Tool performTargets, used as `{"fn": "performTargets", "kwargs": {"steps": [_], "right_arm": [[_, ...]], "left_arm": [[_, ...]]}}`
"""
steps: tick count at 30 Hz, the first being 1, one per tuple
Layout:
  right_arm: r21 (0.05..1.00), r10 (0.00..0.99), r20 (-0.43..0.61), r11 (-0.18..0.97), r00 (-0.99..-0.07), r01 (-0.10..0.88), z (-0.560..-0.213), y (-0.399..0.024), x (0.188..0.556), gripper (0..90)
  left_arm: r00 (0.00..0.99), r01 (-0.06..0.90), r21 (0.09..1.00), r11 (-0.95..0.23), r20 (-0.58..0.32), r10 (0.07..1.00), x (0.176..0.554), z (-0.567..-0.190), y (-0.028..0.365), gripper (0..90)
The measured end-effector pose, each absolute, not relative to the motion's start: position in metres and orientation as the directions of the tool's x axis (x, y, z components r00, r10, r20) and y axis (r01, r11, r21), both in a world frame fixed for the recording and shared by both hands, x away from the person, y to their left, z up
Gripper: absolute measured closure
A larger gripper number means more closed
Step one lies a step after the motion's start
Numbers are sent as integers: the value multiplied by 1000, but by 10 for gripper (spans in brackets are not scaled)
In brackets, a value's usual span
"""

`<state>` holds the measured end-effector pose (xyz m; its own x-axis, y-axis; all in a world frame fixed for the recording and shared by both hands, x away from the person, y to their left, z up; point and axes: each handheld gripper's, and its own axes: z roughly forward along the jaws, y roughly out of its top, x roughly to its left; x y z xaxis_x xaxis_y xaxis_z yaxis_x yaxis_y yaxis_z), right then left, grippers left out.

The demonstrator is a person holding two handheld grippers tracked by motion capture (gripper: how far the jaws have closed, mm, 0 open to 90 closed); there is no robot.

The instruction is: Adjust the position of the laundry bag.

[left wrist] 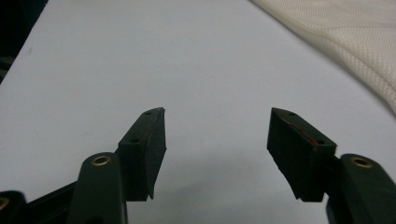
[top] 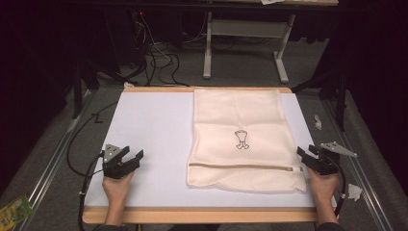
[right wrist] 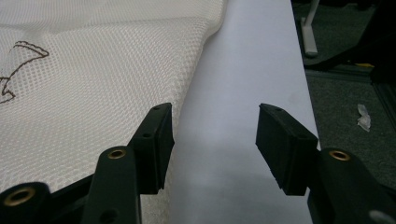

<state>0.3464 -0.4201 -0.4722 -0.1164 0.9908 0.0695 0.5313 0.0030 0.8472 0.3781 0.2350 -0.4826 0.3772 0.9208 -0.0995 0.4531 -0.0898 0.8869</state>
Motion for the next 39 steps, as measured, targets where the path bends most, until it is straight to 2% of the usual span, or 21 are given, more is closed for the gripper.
{"fn": "performTargets", "kwargs": {"steps": [14, 24, 39], "right_arm": [[856, 990, 50, 26, -132, 517, -471, -419, 346, 499], [856, 985, 73, 18, -155, 517, -467, -421, 340, 523], [826, 977, 86, 39, -195, 562, -456, -413, 335, 520]], "left_arm": [[411, 474, 871, -126, -93, 907, 376, -481, 225, 372], [446, 529, 842, -108, -167, 880, 378, -472, 210, 368], [520, 526, 824, -212, -114, 847, 376, -458, 169, 359]]}}
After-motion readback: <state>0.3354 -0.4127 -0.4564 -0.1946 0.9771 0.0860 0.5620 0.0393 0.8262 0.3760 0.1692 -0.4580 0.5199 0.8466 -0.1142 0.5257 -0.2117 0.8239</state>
